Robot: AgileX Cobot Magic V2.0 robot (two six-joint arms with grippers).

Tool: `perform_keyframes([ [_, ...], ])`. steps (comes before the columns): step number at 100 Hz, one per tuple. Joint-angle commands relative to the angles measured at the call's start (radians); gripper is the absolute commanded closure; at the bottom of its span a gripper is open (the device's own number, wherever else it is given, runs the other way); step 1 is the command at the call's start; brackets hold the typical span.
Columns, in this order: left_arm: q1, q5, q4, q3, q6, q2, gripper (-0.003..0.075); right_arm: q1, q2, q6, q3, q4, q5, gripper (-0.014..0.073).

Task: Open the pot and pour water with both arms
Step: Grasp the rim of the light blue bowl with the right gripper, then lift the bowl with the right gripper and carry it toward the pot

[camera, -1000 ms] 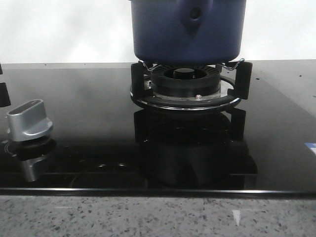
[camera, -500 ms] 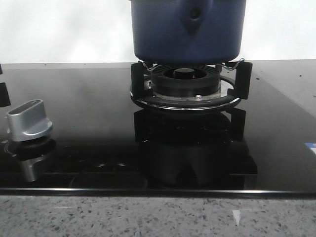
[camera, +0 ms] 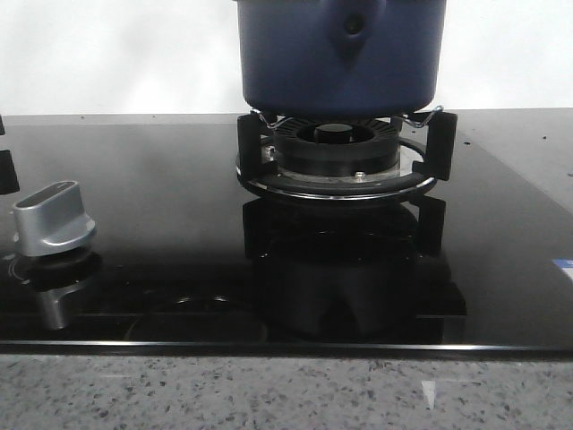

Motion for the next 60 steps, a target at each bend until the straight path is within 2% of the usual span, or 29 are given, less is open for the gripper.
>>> perform_keyframes([
  [1, 0.003, 0.015, -0.095, -0.04, -0.009, -0.059, 0.0426, -0.006, -0.055, -0.012, -0.036, -0.019, -0.023, 0.0667],
  [25, 0.003, 0.015, -0.095, -0.04, -0.009, -0.059, 0.0426, 0.011, -0.098, -0.012, -0.176, 0.06, 0.069, 0.0666],
  [38, 0.003, 0.015, -0.095, -0.04, -0.009, -0.059, 0.0426, 0.055, -0.097, -0.029, -0.274, 0.073, 0.123, 0.0661],
  [60, 0.003, 0.015, -0.095, -0.04, -0.009, -0.059, 0.0426, 0.16, -0.095, -0.029, -0.401, 0.128, 0.119, 0.0655],
])
